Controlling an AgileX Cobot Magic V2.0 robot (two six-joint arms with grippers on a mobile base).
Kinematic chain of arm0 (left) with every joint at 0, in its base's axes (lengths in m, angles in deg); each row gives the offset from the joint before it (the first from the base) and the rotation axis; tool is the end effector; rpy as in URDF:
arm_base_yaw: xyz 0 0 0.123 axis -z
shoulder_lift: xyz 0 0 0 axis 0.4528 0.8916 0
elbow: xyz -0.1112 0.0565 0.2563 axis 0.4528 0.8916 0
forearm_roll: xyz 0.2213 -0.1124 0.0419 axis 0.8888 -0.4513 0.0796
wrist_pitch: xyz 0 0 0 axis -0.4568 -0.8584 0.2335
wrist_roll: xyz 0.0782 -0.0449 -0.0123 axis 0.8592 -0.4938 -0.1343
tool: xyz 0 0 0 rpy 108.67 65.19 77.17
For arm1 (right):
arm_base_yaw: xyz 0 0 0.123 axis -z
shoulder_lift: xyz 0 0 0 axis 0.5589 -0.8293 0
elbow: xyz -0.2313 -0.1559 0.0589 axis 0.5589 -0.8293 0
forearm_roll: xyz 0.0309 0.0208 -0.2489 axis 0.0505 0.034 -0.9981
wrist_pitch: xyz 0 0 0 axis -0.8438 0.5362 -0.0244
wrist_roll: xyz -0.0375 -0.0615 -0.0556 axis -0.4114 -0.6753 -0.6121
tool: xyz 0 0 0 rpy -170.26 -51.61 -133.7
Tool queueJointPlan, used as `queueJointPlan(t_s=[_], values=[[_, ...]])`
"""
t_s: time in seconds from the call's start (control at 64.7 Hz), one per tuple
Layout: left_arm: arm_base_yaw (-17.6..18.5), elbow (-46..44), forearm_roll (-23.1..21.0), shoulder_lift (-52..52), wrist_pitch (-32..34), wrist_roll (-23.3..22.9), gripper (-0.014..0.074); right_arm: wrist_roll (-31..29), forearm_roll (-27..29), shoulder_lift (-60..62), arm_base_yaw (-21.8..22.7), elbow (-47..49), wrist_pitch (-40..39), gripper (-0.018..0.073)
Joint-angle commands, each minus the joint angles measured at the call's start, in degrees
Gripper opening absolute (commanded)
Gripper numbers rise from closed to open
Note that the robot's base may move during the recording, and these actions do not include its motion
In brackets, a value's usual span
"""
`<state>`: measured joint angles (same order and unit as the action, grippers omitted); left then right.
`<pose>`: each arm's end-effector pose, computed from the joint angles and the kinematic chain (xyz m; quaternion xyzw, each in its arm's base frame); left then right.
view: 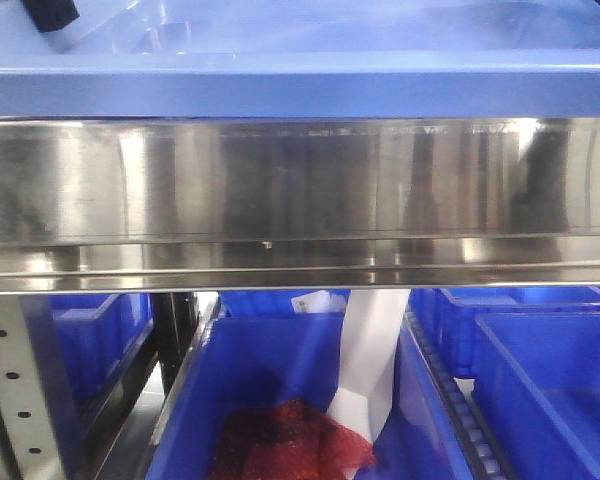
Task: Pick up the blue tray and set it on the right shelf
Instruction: 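Hold the tray above the metal shelf edge with both grippers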
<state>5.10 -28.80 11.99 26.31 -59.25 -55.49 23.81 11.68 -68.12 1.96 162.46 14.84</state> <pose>0.2418 -0.1539 0.3783 0.1160 0.9690 -0.1047 0.1915 0.2110 0.1110 0.3809 -0.0305 0.9656 0.0325 0.2564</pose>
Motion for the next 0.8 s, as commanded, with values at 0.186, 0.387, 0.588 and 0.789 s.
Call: queueJointPlan(t_s=[0.186,0.387,0.588,0.789], values=[[0.7,-1.8,-1.6,-2.0,-4.4,0.7,-0.0048,-1.6,-0.9,1.6,-0.1,1.8,-3.9,0.0056],[0.7,-1.8,-1.6,-1.8,-4.3,0.7,-0.0048,-1.6,-0.9,1.6,-0.1,1.8,-3.9,0.0056],[0.7,-1.8,-1.6,-1.4,-4.4,0.7,-0.0048,-1.6,-0.9,1.6,-0.1,1.8,-3.9,0.0056],[0.7,-1.8,-1.6,-1.3,-3.6,0.7,-0.0048,-1.6,-0.9,1.6,-0.1,1.8,-4.7,0.0056]])
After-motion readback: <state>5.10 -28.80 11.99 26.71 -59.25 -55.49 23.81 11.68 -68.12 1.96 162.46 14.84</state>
